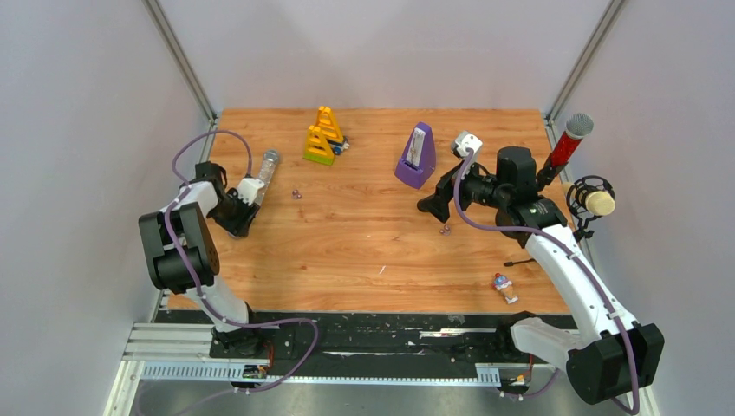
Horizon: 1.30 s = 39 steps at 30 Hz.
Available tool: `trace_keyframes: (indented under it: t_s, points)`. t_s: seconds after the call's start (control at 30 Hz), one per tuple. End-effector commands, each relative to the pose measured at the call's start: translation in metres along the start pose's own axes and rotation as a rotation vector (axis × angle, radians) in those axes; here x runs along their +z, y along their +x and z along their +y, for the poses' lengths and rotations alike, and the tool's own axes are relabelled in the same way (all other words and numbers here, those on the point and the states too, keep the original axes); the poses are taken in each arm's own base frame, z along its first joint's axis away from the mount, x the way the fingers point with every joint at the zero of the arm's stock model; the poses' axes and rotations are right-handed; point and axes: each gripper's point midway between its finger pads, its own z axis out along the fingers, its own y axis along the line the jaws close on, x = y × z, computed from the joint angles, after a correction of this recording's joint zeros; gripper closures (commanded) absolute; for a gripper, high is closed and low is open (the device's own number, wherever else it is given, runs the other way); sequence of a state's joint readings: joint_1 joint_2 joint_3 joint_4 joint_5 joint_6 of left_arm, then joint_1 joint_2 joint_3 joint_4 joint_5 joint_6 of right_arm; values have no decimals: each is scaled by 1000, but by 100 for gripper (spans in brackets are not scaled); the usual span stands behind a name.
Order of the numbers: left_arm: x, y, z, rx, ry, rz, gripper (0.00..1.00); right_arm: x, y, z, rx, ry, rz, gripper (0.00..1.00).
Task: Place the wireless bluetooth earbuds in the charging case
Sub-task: Pick up the charging case from the corner of the board, then pass from the left arm to the right
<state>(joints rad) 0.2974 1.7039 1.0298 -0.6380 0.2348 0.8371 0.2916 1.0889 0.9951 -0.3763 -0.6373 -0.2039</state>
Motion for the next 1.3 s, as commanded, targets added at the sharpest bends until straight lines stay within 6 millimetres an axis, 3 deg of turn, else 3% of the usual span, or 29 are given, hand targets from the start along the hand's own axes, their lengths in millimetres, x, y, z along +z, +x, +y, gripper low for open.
trace_keyframes:
  t_s: [0.0, 0.17, 0.37, 0.5, 0.57, 0.67, 0.73, 0.77, 0.8, 0.9, 1.07, 1.17, 1.27]
  points:
    - [-20, -3, 0, 11, -23, -29, 50, -1, -14, 3, -35, -7, -50, 2]
    - [-57, -10, -11, 29, -57, -83, 50, -2, -15, 5, -33, -17, -56, 2]
    - [-120, -31, -47, 76, -24, -213, 48, -4, -22, 16, -50, -76, -83, 1]
    - [-160, -68, -77, 211, -52, -339, 45, -2, -31, 41, -42, -242, -109, 1]
    - [-168, -91, -95, 298, -67, -381, 44, 4, -34, 47, 5, -320, -100, 1]
    - [-174, -133, -128, 407, -49, -458, 43, 16, -45, 49, 98, -407, -81, 1]
    - [-175, -168, -165, 524, -7, -515, 43, 27, -49, 48, 161, -457, -64, 2]
    - [-174, -184, -169, 545, -13, -527, 43, 33, -50, 46, 196, -473, -55, 2]
    - [-173, -198, -190, 604, 13, -550, 43, 40, -49, 44, 230, -483, -44, 3]
    - [-158, -226, -228, 704, 64, -541, 43, 60, -41, 33, 335, -486, -12, 4]
    - [-141, -250, -294, 792, 190, -543, 43, 87, -18, 27, 477, -505, 45, 6]
    - [-140, -259, -315, 761, 260, -563, 43, 101, -2, 28, 534, -486, 75, 5]
    - [-144, -264, -324, 732, 293, -594, 43, 109, 11, 35, 567, -518, 90, 5]
